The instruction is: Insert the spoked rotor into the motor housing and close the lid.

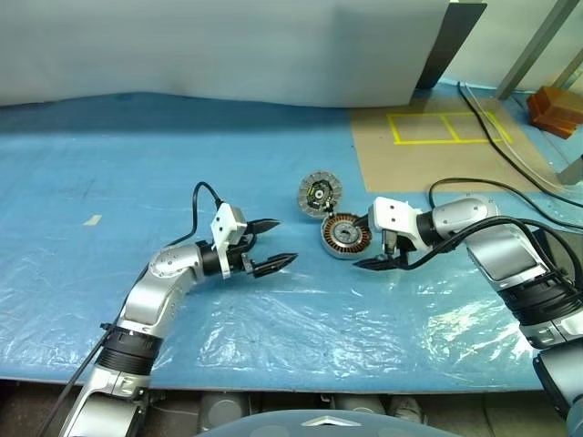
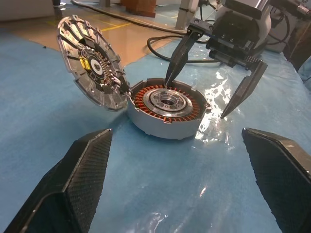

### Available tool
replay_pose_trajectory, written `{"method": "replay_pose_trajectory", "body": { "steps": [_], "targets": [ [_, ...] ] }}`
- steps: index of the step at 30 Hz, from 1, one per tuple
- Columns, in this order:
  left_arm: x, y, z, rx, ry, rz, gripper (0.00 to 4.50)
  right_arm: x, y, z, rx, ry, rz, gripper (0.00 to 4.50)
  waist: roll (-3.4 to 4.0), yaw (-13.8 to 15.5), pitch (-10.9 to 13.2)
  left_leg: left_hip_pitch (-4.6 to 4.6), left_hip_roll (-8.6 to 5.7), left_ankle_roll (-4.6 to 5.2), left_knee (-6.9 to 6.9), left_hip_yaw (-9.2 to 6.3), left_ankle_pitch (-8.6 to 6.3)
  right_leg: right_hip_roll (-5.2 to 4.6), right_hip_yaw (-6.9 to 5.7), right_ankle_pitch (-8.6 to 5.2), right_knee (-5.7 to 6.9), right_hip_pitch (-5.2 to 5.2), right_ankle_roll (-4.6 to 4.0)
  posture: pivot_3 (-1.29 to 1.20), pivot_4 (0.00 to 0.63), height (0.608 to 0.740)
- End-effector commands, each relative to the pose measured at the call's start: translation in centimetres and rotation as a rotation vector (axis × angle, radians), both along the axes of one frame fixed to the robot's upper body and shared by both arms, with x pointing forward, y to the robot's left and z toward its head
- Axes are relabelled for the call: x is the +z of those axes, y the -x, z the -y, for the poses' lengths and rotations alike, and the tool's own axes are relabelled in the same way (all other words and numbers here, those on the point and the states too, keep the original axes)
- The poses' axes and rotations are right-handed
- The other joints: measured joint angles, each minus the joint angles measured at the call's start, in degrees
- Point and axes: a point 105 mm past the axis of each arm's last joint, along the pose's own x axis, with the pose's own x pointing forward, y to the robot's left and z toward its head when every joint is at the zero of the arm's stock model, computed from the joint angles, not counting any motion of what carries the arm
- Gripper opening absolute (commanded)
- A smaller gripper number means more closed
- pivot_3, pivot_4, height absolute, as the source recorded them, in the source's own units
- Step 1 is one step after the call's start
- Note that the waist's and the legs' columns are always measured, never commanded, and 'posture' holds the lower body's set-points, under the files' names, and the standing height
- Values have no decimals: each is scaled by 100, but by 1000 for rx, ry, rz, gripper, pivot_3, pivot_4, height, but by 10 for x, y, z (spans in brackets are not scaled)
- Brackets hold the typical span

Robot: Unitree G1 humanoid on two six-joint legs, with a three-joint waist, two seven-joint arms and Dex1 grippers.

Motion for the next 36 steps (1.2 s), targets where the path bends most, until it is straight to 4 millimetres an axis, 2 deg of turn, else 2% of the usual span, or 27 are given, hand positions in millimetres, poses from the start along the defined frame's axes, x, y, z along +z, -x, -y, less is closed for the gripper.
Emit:
{"method": "replay_pose_trajectory", "body": {
  "steps": [1,14,22,29,36],
  "targets": [
    [7,4,3,-6,11,32,4500,3,-4,-4,40,28,42,4482,0,-1,0,-1,1,1,1,3,0,0,0,1,2,-4,-2,0,150,740],
    [9,9,2,-7,9,24,4500,-15,-2,-11,96,60,21,4482,-1,0,-1,-1,10,6,9,11,3,2,-1,7,10,-10,-11,0,150,740],
    [12,7,4,-7,9,20,4500,10,-1,-16,147,53,96,4482,-1,2,-1,-11,12,7,9,13,3,3,-2,7,10,-21,-12,0,150,740],
    [14,5,6,-3,14,16,4500,16,6,-23,199,50,103,4482,-1,0,-1,-21,13,8,12,13,3,4,-2,8,11,-29,-14,0,150,740],
    [15,5,8,-2,14,14,4500,-4,-2,-19,146,61,62,4482,-1,1,-1,-21,14,9,21,13,4,3,-2,10,19,-29,-17,0,150,740]
  ]
}}
